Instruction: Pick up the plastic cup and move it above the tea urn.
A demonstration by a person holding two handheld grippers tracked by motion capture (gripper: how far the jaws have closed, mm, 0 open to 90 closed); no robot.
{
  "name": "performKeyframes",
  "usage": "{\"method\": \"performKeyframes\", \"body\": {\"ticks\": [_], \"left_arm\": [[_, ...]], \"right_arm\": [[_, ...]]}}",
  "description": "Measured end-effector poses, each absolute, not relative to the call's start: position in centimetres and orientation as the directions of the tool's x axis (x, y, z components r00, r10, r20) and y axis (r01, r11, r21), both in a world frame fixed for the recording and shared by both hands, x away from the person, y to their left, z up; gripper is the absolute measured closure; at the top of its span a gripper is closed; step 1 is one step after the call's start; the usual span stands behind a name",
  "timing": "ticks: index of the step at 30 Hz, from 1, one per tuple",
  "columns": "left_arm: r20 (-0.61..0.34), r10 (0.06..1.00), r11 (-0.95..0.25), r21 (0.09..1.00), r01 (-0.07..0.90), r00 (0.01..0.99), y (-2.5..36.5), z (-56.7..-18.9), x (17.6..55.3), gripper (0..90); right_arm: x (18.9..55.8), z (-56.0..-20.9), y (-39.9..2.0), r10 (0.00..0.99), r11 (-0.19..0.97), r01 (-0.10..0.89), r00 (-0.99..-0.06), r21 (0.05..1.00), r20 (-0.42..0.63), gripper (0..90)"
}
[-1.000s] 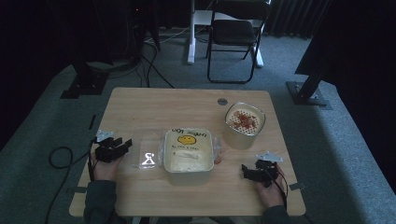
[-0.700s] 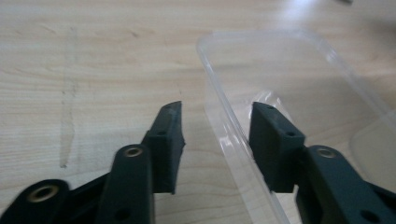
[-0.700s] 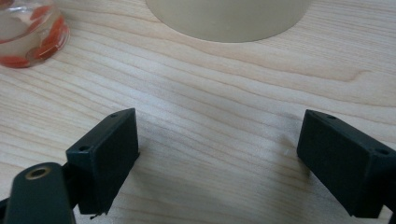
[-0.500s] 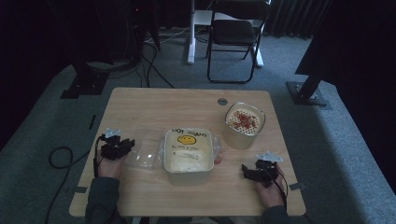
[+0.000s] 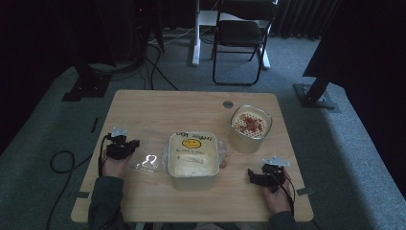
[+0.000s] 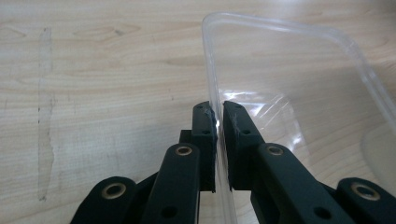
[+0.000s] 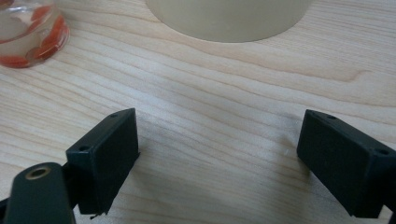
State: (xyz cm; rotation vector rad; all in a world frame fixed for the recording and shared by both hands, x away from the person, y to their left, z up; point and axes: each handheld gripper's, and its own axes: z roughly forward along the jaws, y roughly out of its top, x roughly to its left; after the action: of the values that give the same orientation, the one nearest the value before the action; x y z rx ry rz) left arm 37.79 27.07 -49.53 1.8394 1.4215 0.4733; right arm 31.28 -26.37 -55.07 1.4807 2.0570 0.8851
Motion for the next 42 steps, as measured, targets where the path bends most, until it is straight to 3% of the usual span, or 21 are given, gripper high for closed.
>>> {"method": "performKeyframes", "body": {"ticks": [31, 42], "left_arm": [[-0.079, 0.904, -0.143, 0.87, 0.471, 0.419, 26.1, -38.7, 38.6, 85.7], [-0.084, 0.843, -0.171, 0.895, 0.413, 0.531, 22.9, -35.5, 38.9, 85.6]], "right_arm": [[31.3, -55.1, -26.4, 0.947, 0.217, 0.656, -0.32, 0.723, 0.007, 12.2], [31.3, -55.1, -26.4, 0.947, 0.218, 0.655, -0.321, 0.724, 0.005, 12.2]]}}
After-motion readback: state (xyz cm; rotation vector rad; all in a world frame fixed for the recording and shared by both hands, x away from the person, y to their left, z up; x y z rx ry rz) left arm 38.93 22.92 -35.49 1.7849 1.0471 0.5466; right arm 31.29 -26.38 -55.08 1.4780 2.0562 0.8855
